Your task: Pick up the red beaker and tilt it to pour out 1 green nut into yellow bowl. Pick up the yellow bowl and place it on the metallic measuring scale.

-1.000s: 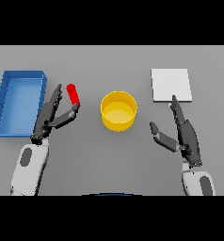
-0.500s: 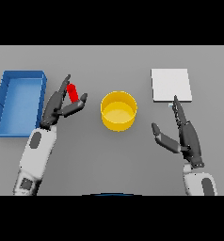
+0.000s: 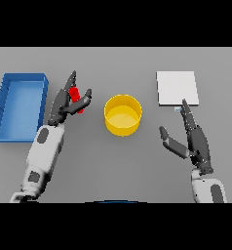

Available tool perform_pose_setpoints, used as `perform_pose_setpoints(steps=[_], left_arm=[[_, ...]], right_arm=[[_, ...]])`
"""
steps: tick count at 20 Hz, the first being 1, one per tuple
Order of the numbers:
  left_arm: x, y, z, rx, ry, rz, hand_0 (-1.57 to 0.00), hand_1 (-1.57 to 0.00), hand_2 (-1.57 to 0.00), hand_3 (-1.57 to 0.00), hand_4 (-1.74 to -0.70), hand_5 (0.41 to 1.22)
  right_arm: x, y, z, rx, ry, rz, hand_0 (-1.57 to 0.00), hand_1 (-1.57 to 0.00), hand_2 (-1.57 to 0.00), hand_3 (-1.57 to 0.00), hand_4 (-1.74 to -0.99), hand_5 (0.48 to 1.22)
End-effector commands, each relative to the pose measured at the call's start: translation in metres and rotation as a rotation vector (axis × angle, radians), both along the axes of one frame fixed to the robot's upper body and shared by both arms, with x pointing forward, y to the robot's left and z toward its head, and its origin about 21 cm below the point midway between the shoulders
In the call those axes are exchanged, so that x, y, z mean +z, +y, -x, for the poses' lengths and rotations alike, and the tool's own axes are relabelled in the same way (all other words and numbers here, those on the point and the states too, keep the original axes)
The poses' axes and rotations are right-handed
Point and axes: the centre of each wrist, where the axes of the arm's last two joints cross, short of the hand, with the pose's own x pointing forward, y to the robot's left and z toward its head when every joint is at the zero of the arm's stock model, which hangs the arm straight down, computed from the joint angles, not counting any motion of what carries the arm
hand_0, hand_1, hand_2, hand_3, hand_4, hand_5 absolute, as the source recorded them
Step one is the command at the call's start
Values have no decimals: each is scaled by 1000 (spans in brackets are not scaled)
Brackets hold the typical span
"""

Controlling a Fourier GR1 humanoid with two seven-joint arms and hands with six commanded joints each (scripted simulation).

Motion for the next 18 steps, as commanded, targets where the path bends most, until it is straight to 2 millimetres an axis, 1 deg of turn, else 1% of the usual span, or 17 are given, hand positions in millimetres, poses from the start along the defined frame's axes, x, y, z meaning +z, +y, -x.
perform_pose_setpoints(steps=[1, 2, 3, 4, 5, 6, 7, 8, 9, 10, 12, 13, 14, 15, 16, 18], left_arm=[[0, -8, 0, 2, -16, 18, -81, -94, -157, -133, -1364, 761], [-2, -9, -1, 15, -18, 20, -207, -230, -287, -254, -1401, 787], [-5, -10, -1, 33, -19, 17, -379, -406, -457, -518, -1410, 874], [-5, -11, -3, 59, -25, -4, -551, -588, -662, -728, -1471, 943], [-5, -15, -3, 66, -15, -38, -755, -783, -844, -884, -1519, 999], [-5, -17, -4, 58, -37, -71, -918, -941, -989, -984, -1558, 1043], [-5, -18, -3, 49, -52, -86, -1049, -1067, -1106, -1058, -1589, 1079], [-6, -19, -4, 43, -65, -92, -1153, -1168, -1199, -1108, -1615, 1107], [-5, -19, -4, 39, -60, -82, -1237, -1248, -1273, -1154, -1636, 1130], [-2, -20, -6, 35, -47, -81, -1304, -1313, -1333, -1237, -1597, 1148], [-5, -18, -2, 33, -58, -89, -1400, -1406, -1419, -1357, -1542, 1174], [-4, -19, -3, 28, -62, -58, -1434, -1439, -1449, -1400, -1582, 1171], [0, -16, -4, 21, -66, -10, -1462, -1465, -1473, -1434, -1614, 1165], [6, -17, -7, 14, -67, 26, -1483, -1486, -1493, -1462, -1639, 1157], [9, -17, -8, 9, -89, 64, -1501, -1503, -1509, -1484, -1660, 1150], [21, -15, -12, 8, -111, 87, -1526, -1528, -1531, -1515, -1689, 1140]], right_arm=[[1, 1, 0, -1, -4, 4, 1, 1, 1, 1, -1242, 645], [0, 2, -2, -2, -5, 10, 1, 1, 1, 1, -1240, 645], [-1, 5, 2, 4, -20, 10, 1, 1, 1, 1, -1236, 647], [1, 2, 1, -2, -12, 6, 1, 1, 1, 1, -1237, 648], [1, 2, -1, -5, -4, 0, 1, 1, 1, 1, -1239, 648], [0, 1, 2, -1, -8, 2, 1, 1, 1, 1, -1239, 648], [-3, 3, 3, 0, 7, 0, 1, 1, 1, 1, -1239, 648], [0, 2, 5, 1, -19, 1, 1, 1, 1, 1, -1241, 650], [-1, 3, 6, 1, -17, 3, 1, 1, 1, 1, -1242, 650], [-1, 5, 1, 3, -5, -16, 1, 1, 1, 1, -1250, 647], [-1, 4, 0, 6, -9, -21, 1, 1, 1, 1, -1255, 644], [0, 4, -1, 2, -4, -15, 1, 1, 1, 1, -1251, 641], [2, 4, -1, 2, -15, -4, 1, 1, 1, 1, -1245, 642], [-1, 4, -1, 1, -11, -1, 1, 1, 1, 1, -1248, 645], [-1, 3, 2, 2, -13, 1, 1, 1, 1, 1, -1246, 644], [0, 2, -1, 1, -15, 11, 1, 1, 1, 1, -1236, 644]])
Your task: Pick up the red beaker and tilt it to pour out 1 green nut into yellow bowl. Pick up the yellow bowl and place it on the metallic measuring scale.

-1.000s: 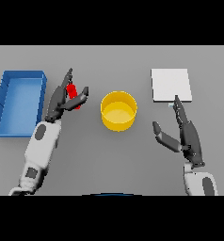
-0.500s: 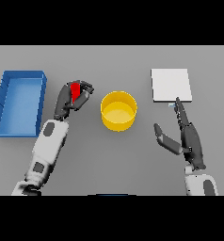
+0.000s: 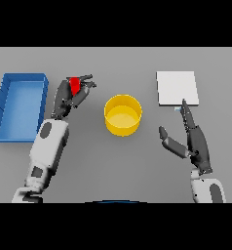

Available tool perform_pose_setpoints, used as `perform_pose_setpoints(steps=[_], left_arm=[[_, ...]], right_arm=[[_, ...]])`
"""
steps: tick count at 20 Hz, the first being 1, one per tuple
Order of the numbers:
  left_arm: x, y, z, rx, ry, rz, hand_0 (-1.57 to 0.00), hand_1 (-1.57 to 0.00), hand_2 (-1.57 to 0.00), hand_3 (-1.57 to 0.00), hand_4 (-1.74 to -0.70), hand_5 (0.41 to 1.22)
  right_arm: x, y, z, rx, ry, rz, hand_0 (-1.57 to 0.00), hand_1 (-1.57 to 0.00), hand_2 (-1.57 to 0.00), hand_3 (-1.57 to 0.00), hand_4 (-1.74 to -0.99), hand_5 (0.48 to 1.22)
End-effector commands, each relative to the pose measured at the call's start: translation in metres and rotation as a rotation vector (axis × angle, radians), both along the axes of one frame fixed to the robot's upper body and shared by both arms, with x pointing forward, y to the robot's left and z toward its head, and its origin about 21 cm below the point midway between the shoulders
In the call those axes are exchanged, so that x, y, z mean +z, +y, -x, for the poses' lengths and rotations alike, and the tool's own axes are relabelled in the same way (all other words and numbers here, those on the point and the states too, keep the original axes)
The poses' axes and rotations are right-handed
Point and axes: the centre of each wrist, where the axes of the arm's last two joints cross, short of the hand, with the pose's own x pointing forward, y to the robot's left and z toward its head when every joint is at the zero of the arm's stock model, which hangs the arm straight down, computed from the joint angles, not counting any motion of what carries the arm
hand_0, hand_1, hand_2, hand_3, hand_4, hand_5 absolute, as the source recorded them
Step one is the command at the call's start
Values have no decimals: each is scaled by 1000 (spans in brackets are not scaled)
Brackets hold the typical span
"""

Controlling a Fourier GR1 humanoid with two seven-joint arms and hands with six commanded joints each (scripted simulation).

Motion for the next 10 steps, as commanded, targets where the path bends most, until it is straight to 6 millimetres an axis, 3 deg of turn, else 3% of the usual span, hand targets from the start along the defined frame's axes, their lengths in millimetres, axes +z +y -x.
perform_pose_setpoints(steps=[1, 5, 10], left_arm=[[4, 5, 1, -3, -12, -8, -1535, -1536, -1539, -1526, -1699, 1135], [26, 6, -3, -47, -43, -70, -1556, -1557, -1558, -1553, -1724, 1130], [34, 20, 0, -71, -62, -164, -1556, -1557, -1558, -1553, -1724, 1139]], right_arm=[[0, 2, 1, 4, -8, -5, 1, 1, 1, 1, -1233, 644], [-2, 4, 1, 12, -22, 17, 1, 1, 1, 1, -1219, 653], [-4, 6, 0, 10, -30, 34, 1, 1, 1, 1, -1219, 661]])
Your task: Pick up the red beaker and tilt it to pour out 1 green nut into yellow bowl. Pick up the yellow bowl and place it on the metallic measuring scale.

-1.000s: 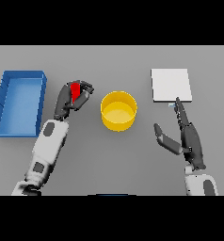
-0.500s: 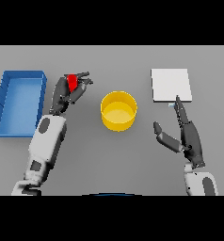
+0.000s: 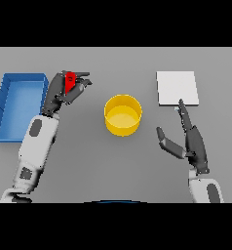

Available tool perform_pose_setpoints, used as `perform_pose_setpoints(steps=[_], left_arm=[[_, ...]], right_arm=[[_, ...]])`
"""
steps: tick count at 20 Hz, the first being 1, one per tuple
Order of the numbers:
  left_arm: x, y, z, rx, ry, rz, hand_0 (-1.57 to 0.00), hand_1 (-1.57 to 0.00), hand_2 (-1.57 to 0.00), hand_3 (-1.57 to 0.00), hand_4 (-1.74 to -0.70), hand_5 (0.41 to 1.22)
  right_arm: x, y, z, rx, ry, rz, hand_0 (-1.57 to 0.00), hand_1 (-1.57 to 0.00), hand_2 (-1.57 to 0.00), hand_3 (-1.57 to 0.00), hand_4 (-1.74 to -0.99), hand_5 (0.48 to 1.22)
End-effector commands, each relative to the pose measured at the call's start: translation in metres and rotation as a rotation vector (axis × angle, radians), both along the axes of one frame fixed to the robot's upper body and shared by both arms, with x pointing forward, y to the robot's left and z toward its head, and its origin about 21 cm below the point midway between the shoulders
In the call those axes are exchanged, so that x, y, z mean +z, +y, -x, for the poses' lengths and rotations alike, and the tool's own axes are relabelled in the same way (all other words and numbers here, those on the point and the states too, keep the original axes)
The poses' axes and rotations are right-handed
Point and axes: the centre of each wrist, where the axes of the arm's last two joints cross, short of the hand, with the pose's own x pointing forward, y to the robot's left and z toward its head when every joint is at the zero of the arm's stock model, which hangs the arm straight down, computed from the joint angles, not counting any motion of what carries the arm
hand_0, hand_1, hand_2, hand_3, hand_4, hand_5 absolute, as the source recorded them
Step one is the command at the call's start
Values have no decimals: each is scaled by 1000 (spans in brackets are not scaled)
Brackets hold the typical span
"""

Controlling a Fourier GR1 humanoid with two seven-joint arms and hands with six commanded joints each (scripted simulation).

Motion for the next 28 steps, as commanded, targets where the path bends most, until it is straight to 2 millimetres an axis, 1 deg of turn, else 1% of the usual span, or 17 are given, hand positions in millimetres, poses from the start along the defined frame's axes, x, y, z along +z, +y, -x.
perform_pose_setpoints(steps=[1, 2, 3, 4, 5, 8, 10, 15, 17, 18, 19, 21, 22, 23, 25, 26, 28], left_arm=[[6, 3, -2, -4, -10, -47, -1559, -1560, -1561, -1556, -1727, 1138], [13, 4, -4, -20, -30, -106, -1562, -1562, -1563, -1559, -1730, 1134], [19, 3, -4, -34, -28, -164, -1563, -1564, -1564, -1562, -1732, 1129], [25, 0, -6, -56, -32, -239, -1565, -1565, -1566, -1563, -1734, 1124], [28, 0, -6, -69, -33, -309, -1566, -1566, -1567, -1565, -1735, 1120], [45, -12, -8, -139, -55, -504, -1569, -1569, -1569, -1568, -1738, 1127], [55, -26, -13, -175, -66, -632, -1569, -1569, -1570, -1569, -1739, 1134], [70, -54, -15, -251, -133, -999, -1570, -1571, -1571, -1570, -1740, 1183], [71, -65, -12, -299, -149, -1124, -1571, -1571, -1571, -1571, -1741, 1197], [73, -72, -12, -315, -156, -1201, -1571, -1571, -1571, -1571, -1689, 1202], [73, -73, -15, -331, -161, -1273, -1571, -1571, -1571, -1492, -1698, 1205], [78, -80, -18, -378, -193, -1396, -1571, -1571, -1571, -1383, -1710, 1211], [80, -87, -19, -397, -206, -1465, -1571, -1571, -1571, -1362, -1714, 1213], [84, -92, -22, -415, -214, -1520, -1571, -1571, -1571, -1349, -1717, 1215], [83, -99, -25, -461, -242, -1600, -1571, -1571, -1571, -1295, -1719, 1217], [88, -102, -25, -491, -274, -1630, -1571, -1571, -1571, -1350, -1721, 1218], [92, -104, -26, -551, -316, -1693, -1571, -1571, -1571, -1429, -1725, 1219]], right_arm=[[4, -2, 1, -1, -24, 3, 1, 1, 1, 1, -1213, 662], [2, -2, 3, -7, -14, 14, 1, 1, 1, 1, -1210, 664], [6, -4, 3, -11, -19, 9, 1, 1, 1, 1, -1202, 662], [4, -3, 6, -8, -7, 17, 1, 1, 1, 1, -1199, 658], [4, -4, 6, -10, -1, 15, 1, 1, 1, 1, -1194, 658], [10, -2, 1, -3, 15, 15, 1, 1, 1, 1, -1183, 663], [8, -3, 0, -5, 26, 18, 1, 1, 1, 1, -1178, 667], [7, -1, 1, 0, 22, -7, 1, 1, 1, 1, -1183, 673], [5, -1, 2, 1, 26, -12, 1, 1, 1, 1, -1187, 676], [7, 2, 2, -2, 22, -15, 1, 1, 1, 1, -1191, 675], [4, 3, 4, 0, 25, -26, 1, 1, 1, 1, -1190, 675], [6, 0, 4, -13, 35, -34, 1, 1, 1, 1, -1195, 671], [6, 3, 2, -16, 46, -53, 1, 1, 1, 1, -1196, 666], [4, 0, 4, -14, 46, -61, 1, 1, 1, 1, -1197, 659], [4, 2, 6, -6, 56, -78, 1, 1, 1, 1, -1206, 639], [5, -1, 6, -8, 59, -83, 1, 1, 1, 1, -1212, 631], [4, 2, 7, -14, 46, -62, 1, 1, 1, 1, -1221, 617]])
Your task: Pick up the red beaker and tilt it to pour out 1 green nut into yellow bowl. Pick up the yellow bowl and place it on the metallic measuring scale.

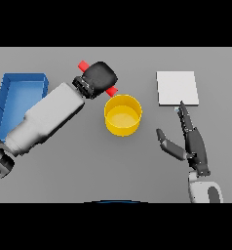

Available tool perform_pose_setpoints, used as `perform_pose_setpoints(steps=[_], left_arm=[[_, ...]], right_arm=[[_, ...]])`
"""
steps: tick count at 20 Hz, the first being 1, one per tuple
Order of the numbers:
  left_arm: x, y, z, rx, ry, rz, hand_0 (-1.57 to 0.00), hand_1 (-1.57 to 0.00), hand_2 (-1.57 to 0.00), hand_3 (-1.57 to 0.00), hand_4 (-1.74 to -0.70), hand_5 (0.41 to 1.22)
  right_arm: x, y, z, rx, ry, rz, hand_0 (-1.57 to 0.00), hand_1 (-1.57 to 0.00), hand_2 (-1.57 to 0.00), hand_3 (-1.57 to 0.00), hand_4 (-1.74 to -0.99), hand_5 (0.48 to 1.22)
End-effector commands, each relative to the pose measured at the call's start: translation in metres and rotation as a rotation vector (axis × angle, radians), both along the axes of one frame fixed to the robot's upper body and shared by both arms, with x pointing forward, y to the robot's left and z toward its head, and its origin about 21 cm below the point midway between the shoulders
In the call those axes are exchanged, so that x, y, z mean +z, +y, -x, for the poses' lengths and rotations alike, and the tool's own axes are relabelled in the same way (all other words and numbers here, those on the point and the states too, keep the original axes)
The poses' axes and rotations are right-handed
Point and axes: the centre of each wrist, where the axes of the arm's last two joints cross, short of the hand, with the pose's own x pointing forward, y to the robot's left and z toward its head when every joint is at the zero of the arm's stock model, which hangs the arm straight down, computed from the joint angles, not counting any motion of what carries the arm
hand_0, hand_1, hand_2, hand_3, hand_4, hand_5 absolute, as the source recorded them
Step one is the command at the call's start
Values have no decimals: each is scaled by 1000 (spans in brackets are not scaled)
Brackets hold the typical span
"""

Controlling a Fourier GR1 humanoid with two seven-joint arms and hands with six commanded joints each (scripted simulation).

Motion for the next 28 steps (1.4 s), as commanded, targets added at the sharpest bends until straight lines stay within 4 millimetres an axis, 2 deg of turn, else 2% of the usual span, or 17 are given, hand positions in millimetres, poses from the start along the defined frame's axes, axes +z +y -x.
perform_pose_setpoints(steps=[1, 7, 10, 12, 16, 20, 23, 25, 27, 28], left_arm=[[0, -7, -1, -12, -17, -32, -1571, -1571, -1571, -1458, -1727, 1219], [6, -28, 3, -153, -115, -261, -1571, -1571, -1571, -1541, -1736, 1221], [8, -31, 1, -198, -158, -372, -1571, -1571, -1571, -1556, -1738, 1221], [6, -33, 2, -238, -175, -430, -1571, -1571, -1571, -1561, -1737, 1221], [3, -38, 0, -308, -246, -527, -1571, -1571, -1571, -1567, -1733, 1221], [7, -54, 6, -367, -316, -618, -1571, -1571, -1571, -1569, -1733, 1221], [34, -62, 0, -402, -387, -688, -1571, -1571, -1571, -1570, -1732, 1221], [70, -66, -10, -397, -455, -731, -1571, -1571, -1571, -1570, -1729, 1221], [108, -66, -19, -341, -501, -690, -1571, -1571, -1571, -1571, -1727, 1221], [124, -60, -25, -292, -521, -654, -1571, -1571, -1571, -1571, -1724, 1221]], right_arm=[[0, 1, -2, -5, -5, 4, 1, 1, 1, 1, -1221, 610], [-1, 2, -3, -32, -33, 24, 1, 1, 1, 1, -1173, 572], [-3, -1, -3, -32, -28, 12, 1, 1, 1, 1, -1148, 566], [-2, 5, -5, -27, -27, 0, 1, 1, 1, 1, -1135, 567], [-3, 2, -2, -27, -29, 28, 1, 1, 1, 1, -1136, 578], [0, 3, -5, -34, -22, 14, 1, 1, 1, 1, -1130, 577], [-3, 3, -4, -41, -38, 21, 1, 1, 1, 1, -1138, 572], [0, 8, -3, -30, -42, 11, 1, 1, 1, 1, -1138, 565], [2, 5, -6, -37, -42, 32, 1, 1, 1, 1, -1133, 557], [0, 7, -4, -25, -56, 14, 1, 1, 1, 1, -1130, 554]])
